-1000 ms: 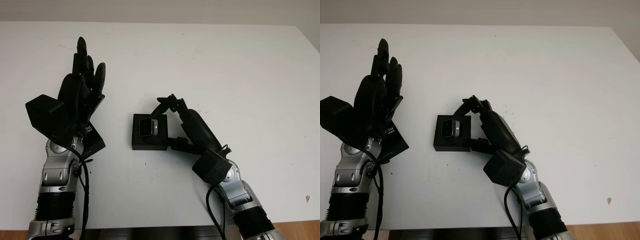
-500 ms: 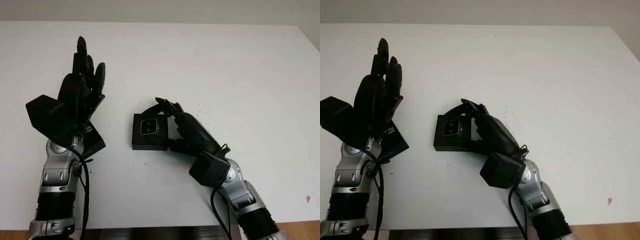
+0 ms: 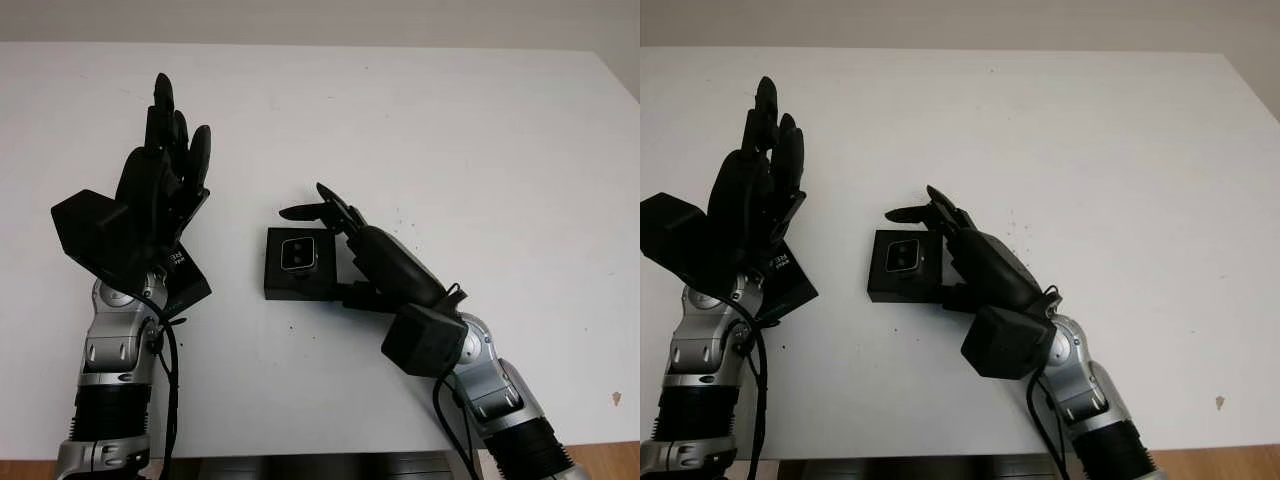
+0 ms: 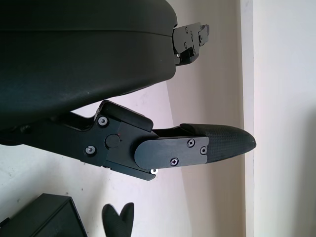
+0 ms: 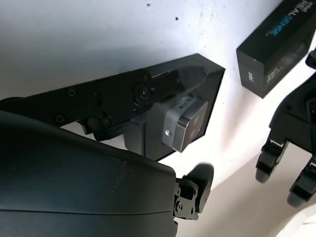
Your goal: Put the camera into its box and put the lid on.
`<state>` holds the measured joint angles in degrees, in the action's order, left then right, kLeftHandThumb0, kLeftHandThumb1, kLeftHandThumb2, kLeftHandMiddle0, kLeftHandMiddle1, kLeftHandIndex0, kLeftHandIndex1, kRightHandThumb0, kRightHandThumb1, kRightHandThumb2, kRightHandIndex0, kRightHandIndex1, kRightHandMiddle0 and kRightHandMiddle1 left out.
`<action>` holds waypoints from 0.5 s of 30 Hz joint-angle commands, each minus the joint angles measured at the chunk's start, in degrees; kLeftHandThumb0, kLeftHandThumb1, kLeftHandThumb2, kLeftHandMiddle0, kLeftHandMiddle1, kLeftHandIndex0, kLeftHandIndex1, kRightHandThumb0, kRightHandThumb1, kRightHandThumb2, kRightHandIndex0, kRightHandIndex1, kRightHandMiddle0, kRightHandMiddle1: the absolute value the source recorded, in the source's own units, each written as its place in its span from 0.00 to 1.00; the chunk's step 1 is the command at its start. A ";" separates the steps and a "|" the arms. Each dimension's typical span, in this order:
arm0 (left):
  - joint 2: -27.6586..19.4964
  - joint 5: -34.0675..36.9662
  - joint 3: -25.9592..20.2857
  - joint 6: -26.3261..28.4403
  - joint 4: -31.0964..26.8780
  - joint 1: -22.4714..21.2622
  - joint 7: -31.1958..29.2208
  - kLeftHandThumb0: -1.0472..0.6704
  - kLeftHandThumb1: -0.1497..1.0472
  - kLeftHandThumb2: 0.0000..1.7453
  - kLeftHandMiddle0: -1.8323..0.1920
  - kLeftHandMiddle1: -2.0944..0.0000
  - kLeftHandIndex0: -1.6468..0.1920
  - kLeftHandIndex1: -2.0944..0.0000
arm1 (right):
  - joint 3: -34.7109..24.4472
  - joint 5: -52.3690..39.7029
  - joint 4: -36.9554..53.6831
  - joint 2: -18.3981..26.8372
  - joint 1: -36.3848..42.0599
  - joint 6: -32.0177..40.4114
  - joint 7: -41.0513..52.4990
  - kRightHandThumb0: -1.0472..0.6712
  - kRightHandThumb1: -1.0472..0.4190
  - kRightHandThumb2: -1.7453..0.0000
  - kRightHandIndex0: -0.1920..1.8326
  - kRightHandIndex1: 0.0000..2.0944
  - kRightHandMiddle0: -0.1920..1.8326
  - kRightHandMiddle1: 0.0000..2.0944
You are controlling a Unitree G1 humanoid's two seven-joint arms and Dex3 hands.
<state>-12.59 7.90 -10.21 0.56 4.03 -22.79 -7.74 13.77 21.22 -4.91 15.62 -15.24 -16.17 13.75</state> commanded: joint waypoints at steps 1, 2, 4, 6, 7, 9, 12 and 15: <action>-0.23 0.18 -0.08 -0.23 -0.28 0.30 -0.26 0.15 1.00 0.28 1.00 1.00 1.00 1.00 | 0.14 1.36 1.35 2.01 -0.10 -2.53 -0.47 0.25 0.02 0.96 0.00 0.00 0.00 0.14; -0.18 0.07 -0.08 -0.34 -0.23 0.28 -0.15 0.15 1.00 0.28 1.00 1.00 1.00 1.00 | 0.30 2.63 1.31 2.89 -0.33 -4.06 -1.14 0.23 0.01 0.95 0.00 0.00 0.00 0.11; -0.26 -0.21 0.01 -0.20 -0.26 0.24 -0.02 0.15 1.00 0.29 1.00 1.00 1.00 1.00 | 0.63 5.79 1.50 4.60 -0.58 -6.82 -2.87 0.19 0.00 0.89 0.00 0.00 0.00 0.06; -0.09 0.01 -0.03 0.15 -0.57 0.29 0.07 0.15 1.00 0.29 1.00 1.00 1.00 1.00 | 0.85 8.17 1.21 5.88 -0.73 -9.93 -4.82 0.17 0.00 0.84 0.00 0.00 0.00 0.05; 0.16 0.28 -0.15 0.22 -0.62 0.18 0.21 0.15 1.00 0.29 1.00 1.00 1.00 1.00 | 1.00 9.19 0.95 6.53 -0.82 -11.22 -5.50 0.15 0.00 0.80 0.00 0.00 0.00 0.04; 0.30 0.38 -0.15 0.35 -0.73 0.08 0.39 0.16 1.00 0.28 1.00 1.00 1.00 1.00 | 1.28 11.45 0.53 7.91 -1.02 -13.42 -6.72 0.13 0.00 0.75 0.00 0.00 0.00 0.04; 0.21 0.62 -0.11 0.53 -0.92 0.15 0.12 0.16 1.00 0.29 1.00 1.00 1.00 1.00 | 1.62 15.19 0.22 9.94 -1.06 -15.80 -8.76 0.11 0.00 0.68 0.00 0.00 0.01 0.04; 0.19 0.65 -0.12 0.46 -0.87 0.13 0.15 0.16 1.00 0.28 1.00 1.00 1.00 1.00 | 1.89 17.80 -0.41 11.23 -0.95 -17.13 -10.49 0.11 0.00 0.65 0.00 0.00 0.01 0.04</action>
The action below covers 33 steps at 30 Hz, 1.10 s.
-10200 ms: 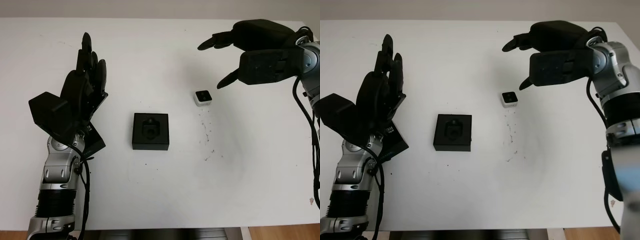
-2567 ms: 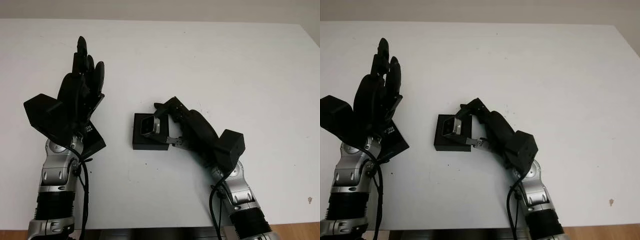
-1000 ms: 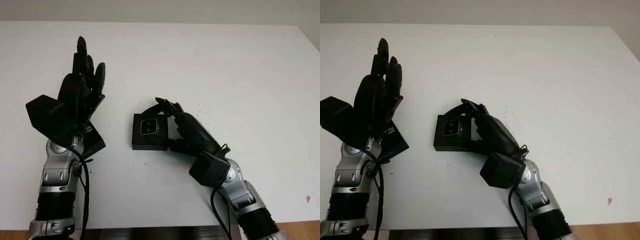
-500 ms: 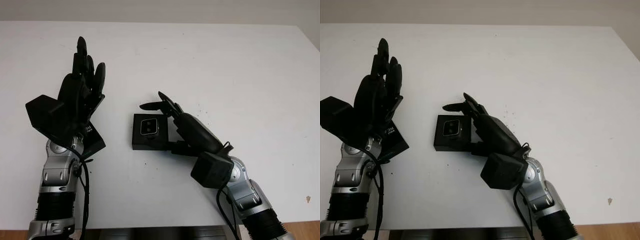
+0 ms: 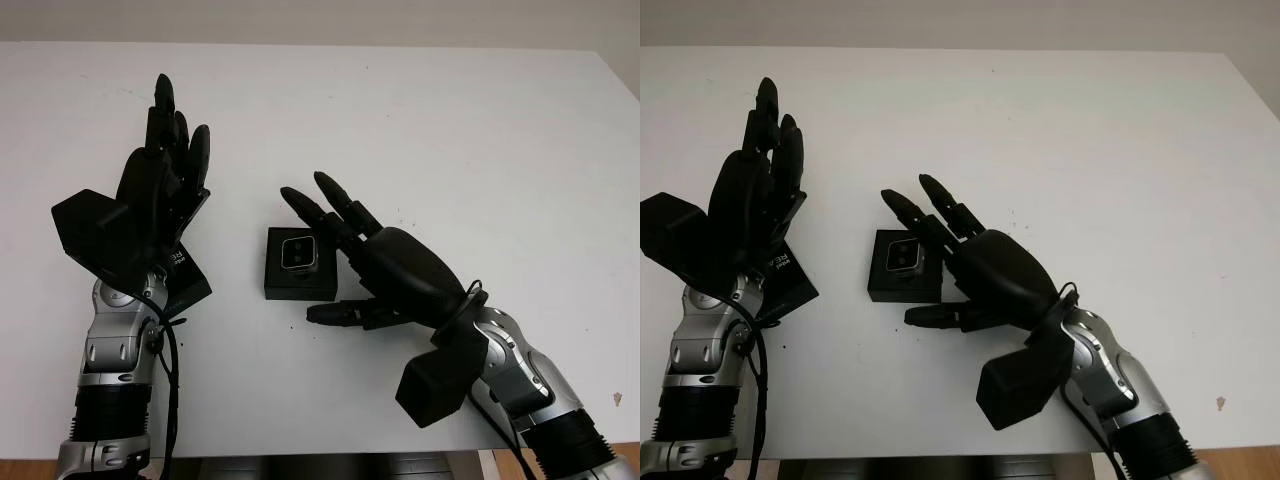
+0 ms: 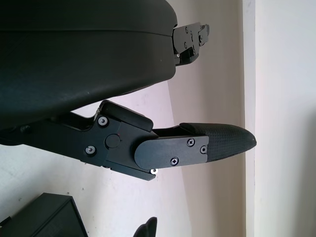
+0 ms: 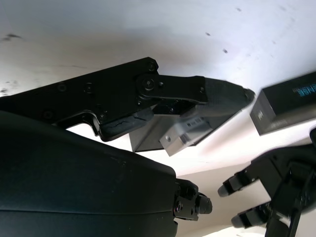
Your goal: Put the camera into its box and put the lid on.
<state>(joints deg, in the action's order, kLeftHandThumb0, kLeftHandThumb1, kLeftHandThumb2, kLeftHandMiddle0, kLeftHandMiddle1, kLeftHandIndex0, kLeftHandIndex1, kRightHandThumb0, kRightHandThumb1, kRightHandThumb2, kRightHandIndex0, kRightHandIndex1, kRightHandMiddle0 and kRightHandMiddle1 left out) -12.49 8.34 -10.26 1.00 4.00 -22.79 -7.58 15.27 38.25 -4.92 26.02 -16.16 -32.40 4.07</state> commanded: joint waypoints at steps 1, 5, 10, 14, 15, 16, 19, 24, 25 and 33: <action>0.22 0.27 -0.14 -0.12 -0.71 0.08 0.16 0.16 1.00 0.28 1.00 1.00 1.00 1.00 | 0.52 1.58 -0.61 1.26 -0.05 -1.08 -1.13 0.10 0.00 0.65 0.00 0.00 0.01 0.03; -0.14 -0.35 0.13 0.00 -1.01 0.35 0.36 0.15 1.00 0.28 1.00 1.00 1.00 1.00 | 0.90 5.36 -1.29 2.44 -0.02 -1.32 -3.44 0.09 0.00 0.63 0.00 0.00 0.02 0.03; -0.25 -0.16 0.11 0.06 -1.00 0.22 -0.03 0.15 1.00 0.28 1.00 1.00 1.00 1.00 | 1.51 9.47 -1.30 3.61 -0.05 -0.01 -4.79 0.08 0.00 0.62 0.00 0.00 0.05 0.05; 0.20 0.02 -0.15 -0.07 -0.94 0.34 0.39 0.15 1.00 0.27 1.00 1.00 1.00 1.00 | 2.04 11.54 -1.50 4.16 -0.21 0.97 -5.79 0.08 0.00 0.63 0.00 0.00 0.07 0.05; 0.04 -0.09 -0.07 -0.01 -0.99 0.41 0.32 0.15 1.00 0.27 1.00 1.00 1.00 1.00 | 2.17 12.13 -1.56 4.27 -0.22 1.14 -6.28 0.08 0.00 0.64 0.00 0.00 0.08 0.05; -0.11 -0.09 -0.04 -0.01 -1.01 0.45 0.15 0.15 1.00 0.27 1.00 1.00 1.00 1.00 | 2.29 12.61 -1.66 4.38 -0.21 1.19 -6.85 0.08 0.00 0.64 0.00 0.00 0.09 0.06; -0.38 -0.12 0.00 0.23 -1.35 0.66 -0.18 0.15 1.00 0.28 1.00 1.00 1.00 1.00 | 2.77 13.86 -1.55 4.92 -0.22 1.64 -7.43 0.08 0.00 0.64 0.00 0.00 0.12 0.07; -0.05 -0.16 -0.16 0.08 -1.28 0.61 0.20 0.15 1.00 0.28 1.00 1.00 1.00 1.00 | 3.39 14.17 -1.52 5.43 -0.26 2.02 -7.04 0.08 0.00 0.64 0.00 0.00 0.16 0.08; 0.20 0.23 -0.31 0.20 -1.36 0.62 0.28 0.15 1.00 0.28 1.00 1.00 1.00 1.00 | 3.49 14.22 -1.50 5.53 -0.25 2.07 -6.92 0.08 0.00 0.64 0.00 0.00 0.16 0.09; 0.31 0.38 -0.22 0.03 -1.28 0.72 0.36 0.16 1.00 0.27 1.00 1.00 1.00 1.00 | 3.81 14.62 -0.79 6.24 -0.04 2.83 -6.13 0.08 0.00 0.64 0.00 0.00 0.20 0.10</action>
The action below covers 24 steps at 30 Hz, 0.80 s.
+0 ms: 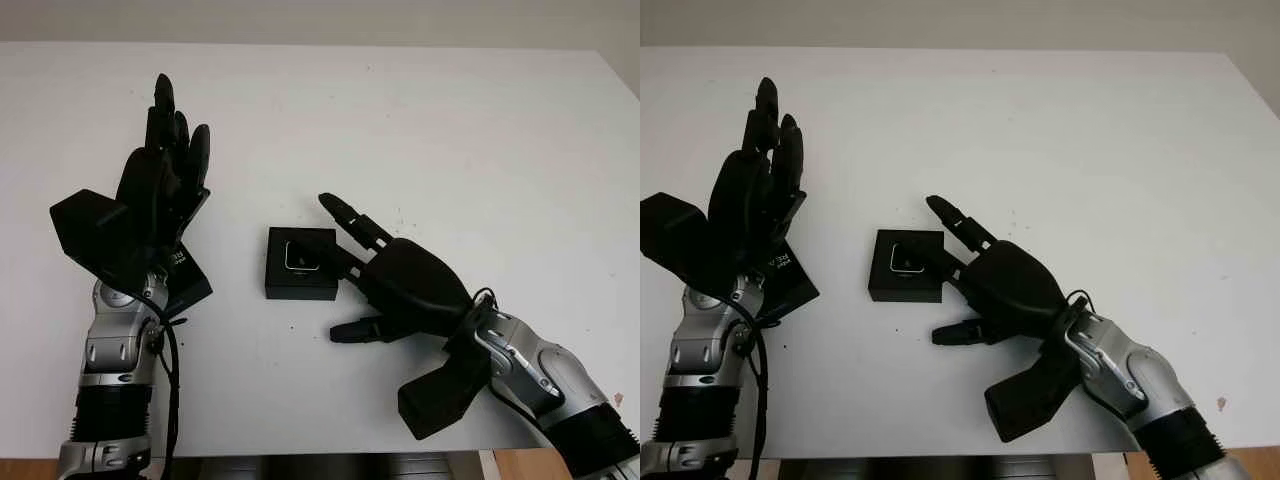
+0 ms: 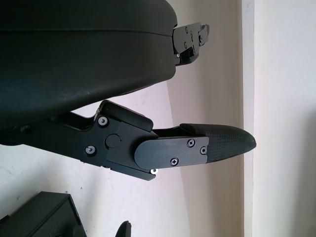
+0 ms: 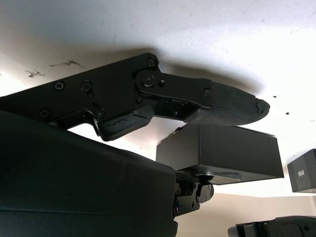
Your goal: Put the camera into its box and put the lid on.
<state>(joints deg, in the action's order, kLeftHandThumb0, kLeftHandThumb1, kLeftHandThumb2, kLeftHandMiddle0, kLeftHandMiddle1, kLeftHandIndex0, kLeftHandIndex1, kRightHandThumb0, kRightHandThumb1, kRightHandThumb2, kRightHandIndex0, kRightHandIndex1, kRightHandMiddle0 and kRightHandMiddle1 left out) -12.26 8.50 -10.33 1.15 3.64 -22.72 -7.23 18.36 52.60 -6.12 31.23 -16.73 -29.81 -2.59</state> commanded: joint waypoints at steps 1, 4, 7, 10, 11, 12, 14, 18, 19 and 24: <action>0.03 0.06 -0.08 -0.07 -0.98 0.69 0.07 0.16 1.00 0.28 1.00 1.00 1.00 1.00 | 0.69 0.14 0.46 0.97 0.53 0.36 0.55 0.08 0.00 0.64 0.00 0.00 0.20 0.10; -0.16 -0.07 -0.08 -0.18 -0.81 0.60 -0.02 0.15 1.00 0.28 1.00 1.00 1.00 1.00 | -0.43 -3.69 -0.07 -0.48 0.71 0.51 0.35 0.09 0.00 0.64 0.00 0.00 0.11 0.06; -0.24 -0.04 -0.12 -0.24 -0.91 0.65 -0.13 0.15 1.00 0.28 1.00 1.00 1.00 1.00 | -1.76 -8.96 -1.11 -2.30 0.90 0.39 -0.60 0.11 0.00 0.64 0.00 0.00 0.05 0.02; -0.67 -0.23 -0.16 -0.07 -1.11 0.83 -0.30 0.15 1.00 0.29 1.00 1.00 1.00 1.00 | -4.02 -17.36 -2.78 -5.07 0.19 0.45 -0.24 0.14 0.00 0.65 0.00 0.00 0.01 0.01; -0.78 -0.12 -0.22 0.13 -1.29 0.87 -0.43 0.15 1.00 0.29 1.00 1.00 1.00 1.00 | -4.77 -20.02 -3.18 -6.02 -0.03 0.66 0.08 0.15 0.00 0.65 0.00 0.00 0.01 0.00; -0.90 0.07 -0.30 0.39 -1.55 0.95 -0.61 0.15 1.00 0.29 1.00 1.00 1.00 1.00 | -5.57 -23.40 -3.52 -7.10 -0.17 1.03 0.97 0.15 0.00 0.65 0.00 0.00 0.00 0.00; -1.34 0.24 -0.55 0.73 -2.24 1.01 -0.89 0.16 1.00 0.29 1.00 1.00 1.00 1.00 | -8.08 -33.34 -3.93 -10.46 -0.64 3.53 3.93 0.17 0.00 0.66 0.00 0.00 0.00 0.00; -3.05 -0.35 -0.59 0.15 -3.49 1.42 -2.06 0.17 1.00 0.33 1.00 1.00 1.00 1.00 | -11.03 -40.96 -2.22 -12.97 -1.45 10.24 7.52 0.16 0.00 0.64 0.00 0.00 0.00 0.00; -3.64 -0.33 -0.72 0.57 -4.30 1.62 -2.45 0.17 1.00 0.34 1.00 1.00 1.00 1.00 | -11.73 -42.09 -1.72 -13.25 -1.79 11.91 8.23 0.16 0.00 0.63 0.00 0.00 0.00 0.01; -5.93 0.04 -2.57 0.23 -7.69 3.35 -3.20 0.16 1.00 0.33 1.00 1.00 1.00 1.00 | -14.43 -44.30 -1.76 -13.77 -4.13 15.10 9.09 0.17 0.00 0.60 0.03 0.02 0.02 0.02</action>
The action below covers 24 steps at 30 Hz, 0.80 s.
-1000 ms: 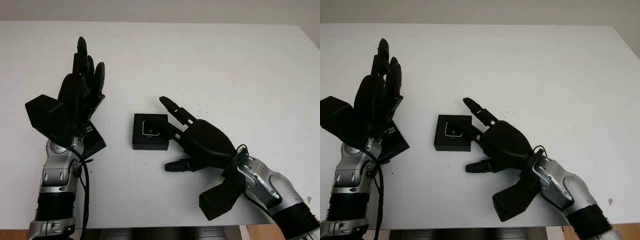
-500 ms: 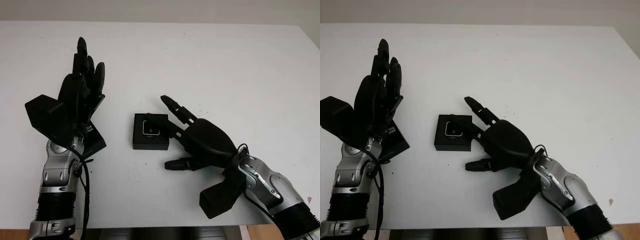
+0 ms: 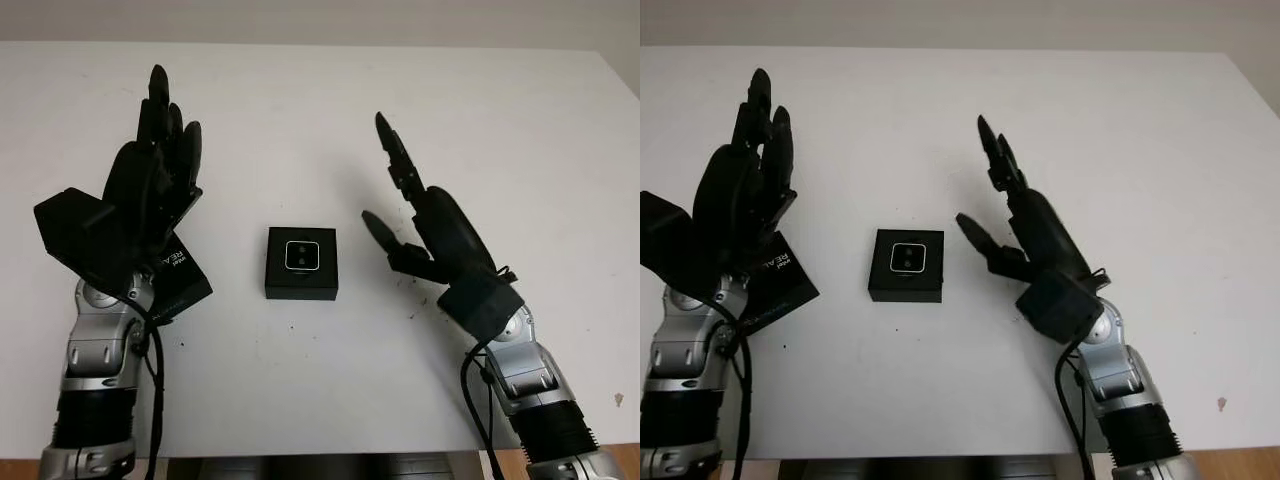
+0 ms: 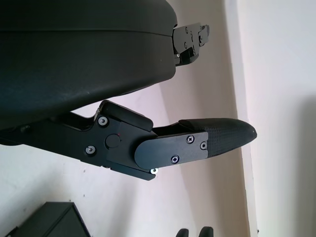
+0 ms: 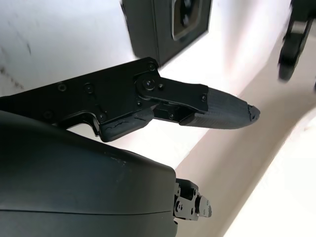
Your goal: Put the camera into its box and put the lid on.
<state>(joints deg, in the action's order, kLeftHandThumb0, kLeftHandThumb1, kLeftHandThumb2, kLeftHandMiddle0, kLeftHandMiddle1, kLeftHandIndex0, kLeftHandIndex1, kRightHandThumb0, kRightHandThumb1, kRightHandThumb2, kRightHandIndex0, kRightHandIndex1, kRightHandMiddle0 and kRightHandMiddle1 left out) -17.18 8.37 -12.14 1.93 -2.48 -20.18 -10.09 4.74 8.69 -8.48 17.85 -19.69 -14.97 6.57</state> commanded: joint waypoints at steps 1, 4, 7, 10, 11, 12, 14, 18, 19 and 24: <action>-1.59 0.26 -1.24 -0.66 -2.12 1.33 -0.70 0.16 1.00 0.32 1.00 1.00 1.00 1.00 | -1.16 -0.42 0.24 -0.42 -1.55 0.25 -0.17 0.17 0.00 0.60 0.04 0.02 0.03 0.03; -4.37 -1.03 -2.62 -0.83 -5.04 3.95 -1.48 0.16 1.00 0.33 1.00 1.00 1.00 1.00 | -1.97 -0.41 -0.61 -0.39 -2.51 1.20 -0.09 0.18 0.00 0.60 0.05 0.03 0.04 0.03; -6.16 -1.15 -4.90 1.90 -9.51 6.89 -1.05 0.15 1.00 0.30 1.00 1.00 1.00 1.00 | -2.63 -1.58 -1.26 -0.60 -2.75 2.10 0.66 0.17 0.00 0.61 0.05 0.03 0.04 0.03; -8.88 -2.41 -6.89 1.69 -12.18 9.77 -1.96 0.16 1.00 0.26 1.00 1.00 1.00 1.00 | -2.96 -1.84 -2.35 -0.60 -3.00 1.49 1.04 0.18 0.00 0.61 0.05 0.03 0.04 0.03; -9.82 -2.59 -7.66 1.16 -12.77 10.79 -2.59 0.17 1.00 0.25 1.00 0.99 1.00 1.00 | -3.04 -1.88 -2.62 -0.59 -3.07 1.41 1.18 0.18 0.00 0.61 0.05 0.03 0.04 0.03; -10.60 -2.74 -8.42 1.19 -13.51 11.73 -3.03 0.18 1.00 0.23 0.99 0.99 0.99 0.99 | -3.08 -1.86 -2.94 -0.58 -3.15 1.31 1.30 0.18 0.00 0.61 0.05 0.03 0.05 0.03; -12.46 -4.49 -9.60 2.65 -15.54 13.85 -3.20 0.16 1.00 0.20 0.98 0.98 0.98 0.98 | -3.21 -1.91 -3.75 -0.63 -3.42 0.82 1.53 0.18 0.00 0.61 0.05 0.03 0.05 0.03; -15.13 -6.72 -12.85 3.36 -17.58 18.16 -3.96 0.16 1.00 0.12 0.80 0.94 0.83 0.94 | -3.56 -1.95 -4.97 -0.76 -3.86 0.49 1.69 0.19 0.00 0.62 0.05 0.03 0.05 0.03; -15.40 -6.77 -13.42 3.09 -17.52 18.73 -4.15 0.17 1.00 0.10 0.74 0.94 0.79 0.93 | -3.59 -1.91 -5.09 -0.76 -3.95 0.54 1.72 0.19 0.00 0.62 0.05 0.03 0.05 0.03; -16.94 -7.94 -15.34 3.74 -17.01 21.83 -5.20 0.19 1.00 0.05 0.66 0.97 0.70 0.94 | -3.83 -1.60 -4.48 -0.70 -3.93 2.03 1.52 0.19 0.00 0.62 0.05 0.03 0.05 0.03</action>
<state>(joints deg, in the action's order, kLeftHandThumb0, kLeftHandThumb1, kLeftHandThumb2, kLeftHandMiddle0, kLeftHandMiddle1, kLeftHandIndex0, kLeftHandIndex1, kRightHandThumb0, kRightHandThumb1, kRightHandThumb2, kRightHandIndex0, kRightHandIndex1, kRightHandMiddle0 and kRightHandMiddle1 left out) -33.04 0.95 -26.45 5.30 -19.09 0.31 -14.93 1.49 7.23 -13.36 17.15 -23.18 -13.31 8.25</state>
